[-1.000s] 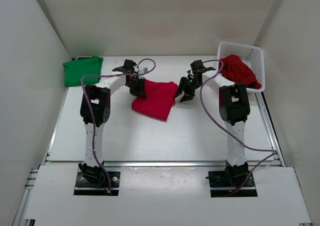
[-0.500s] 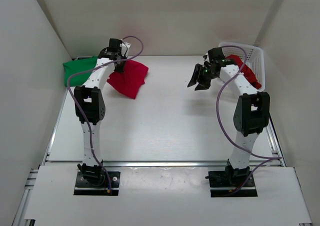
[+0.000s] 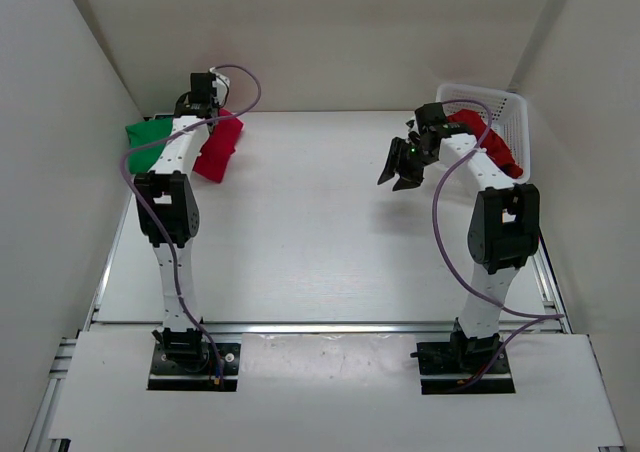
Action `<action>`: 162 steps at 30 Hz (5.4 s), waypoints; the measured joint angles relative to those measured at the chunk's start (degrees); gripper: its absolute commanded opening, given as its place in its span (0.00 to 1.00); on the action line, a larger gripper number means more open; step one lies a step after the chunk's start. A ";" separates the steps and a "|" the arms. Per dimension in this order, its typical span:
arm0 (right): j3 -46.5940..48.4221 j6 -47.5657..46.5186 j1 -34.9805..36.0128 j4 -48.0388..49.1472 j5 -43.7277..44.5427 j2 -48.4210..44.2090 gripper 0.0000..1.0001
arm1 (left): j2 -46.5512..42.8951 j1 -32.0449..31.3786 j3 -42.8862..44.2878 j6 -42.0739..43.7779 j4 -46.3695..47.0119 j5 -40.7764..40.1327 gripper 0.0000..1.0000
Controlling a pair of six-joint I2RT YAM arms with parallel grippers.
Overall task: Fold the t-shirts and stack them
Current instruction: Put the neatly folded tshirt into the corner of the board with the left arm, then grab crumpled tshirt from bin with the right arm
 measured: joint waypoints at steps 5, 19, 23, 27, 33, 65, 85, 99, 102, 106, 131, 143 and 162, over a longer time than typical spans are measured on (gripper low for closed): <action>0.02 -0.20 0.00 -0.66 0.07 -0.02 0.55 | 0.00 2.12 -1.14 2.12 2.58 -1.66 0.00; 1.51 -0.46 0.48 -3.02 0.63 0.17 0.55 | -0.50 11.10 -6.29 -0.09 7.06 -0.28 0.00; 5.01 -1.03 1.49 -4.00 0.72 1.64 0.55 | -0.48 11.54 -6.32 -0.20 7.48 -0.26 0.00; 6.47 -1.60 2.32 -4.83 0.68 3.06 0.55 | 0.15 11.93 -4.70 -1.03 7.37 -0.22 0.04; 7.58 -2.08 3.10 -7.15 0.68 4.70 0.57 | 2.47 14.16 -2.08 -2.38 8.13 -3.98 0.74; 32.81 -4.28 -23.82 -14.19 10.73 2.19 0.60 | -20.48 -10.86 -30.32 -7.13 -9.29 28.22 0.99; 52.52 -4.59 -28.22 -14.64 15.17 34.16 0.42 | -11.56 -10.71 -29.51 -11.34 -19.65 35.17 0.99; 58.62 -4.66 -25.79 -16.37 18.25 31.71 0.00 | -11.04 -9.18 -28.65 -11.93 -20.26 34.84 0.98; 61.42 -4.70 -25.09 -15.72 18.36 25.77 0.00 | -11.45 -9.51 -28.68 -12.11 -20.24 34.80 0.99; 64.00 -4.90 -23.45 -11.74 16.17 12.44 0.00 | -14.16 -10.03 -29.38 -12.28 -19.80 34.42 0.99; 37.31 -5.09 -21.00 -10.43 21.84 12.46 0.75 | -26.18 -8.35 -37.42 -12.94 -16.37 33.14 0.99; 39.56 -5.07 -24.65 -15.67 29.79 21.18 0.81 | -18.40 -1.90 -35.85 -13.97 -16.98 36.39 0.99; 50.58 -5.44 -24.02 -16.13 28.72 30.10 0.00 | -15.69 0.66 -32.63 -14.69 -18.12 37.55 0.99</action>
